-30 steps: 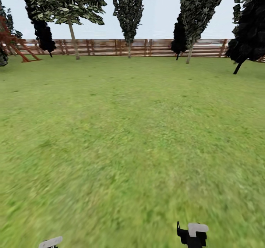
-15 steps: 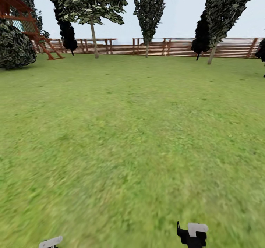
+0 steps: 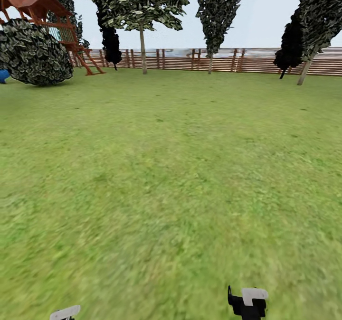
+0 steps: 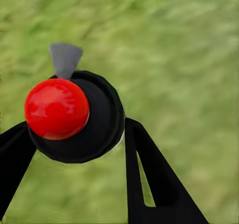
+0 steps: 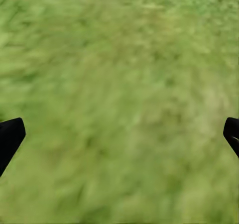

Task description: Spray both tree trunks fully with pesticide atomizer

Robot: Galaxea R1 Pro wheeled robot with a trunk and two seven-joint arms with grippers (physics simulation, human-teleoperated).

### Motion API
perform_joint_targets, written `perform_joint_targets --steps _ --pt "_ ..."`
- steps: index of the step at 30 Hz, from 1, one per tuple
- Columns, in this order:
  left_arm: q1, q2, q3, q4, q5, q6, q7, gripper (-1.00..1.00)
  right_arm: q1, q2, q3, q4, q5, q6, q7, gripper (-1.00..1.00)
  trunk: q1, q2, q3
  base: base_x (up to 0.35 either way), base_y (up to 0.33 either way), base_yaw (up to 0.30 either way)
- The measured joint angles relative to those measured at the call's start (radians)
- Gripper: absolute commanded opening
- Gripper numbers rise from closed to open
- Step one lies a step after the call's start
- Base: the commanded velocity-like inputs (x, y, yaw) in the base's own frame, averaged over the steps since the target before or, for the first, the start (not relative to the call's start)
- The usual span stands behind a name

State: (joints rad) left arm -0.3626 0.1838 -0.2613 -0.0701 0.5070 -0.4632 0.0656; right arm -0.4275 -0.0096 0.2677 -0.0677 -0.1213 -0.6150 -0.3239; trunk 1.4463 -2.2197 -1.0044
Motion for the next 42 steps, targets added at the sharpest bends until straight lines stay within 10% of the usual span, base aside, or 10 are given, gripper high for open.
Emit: perform_joint_targets --steps 42 --pt "0.0 -0.001 0.0 0.0 0.0 0.002 0.0 -1.0 0.0 -0.003 0.001 0.0 0.031 -0.001 -0.002 1.0 0.0 0.0 0.0 0.268 0.037 0.113"
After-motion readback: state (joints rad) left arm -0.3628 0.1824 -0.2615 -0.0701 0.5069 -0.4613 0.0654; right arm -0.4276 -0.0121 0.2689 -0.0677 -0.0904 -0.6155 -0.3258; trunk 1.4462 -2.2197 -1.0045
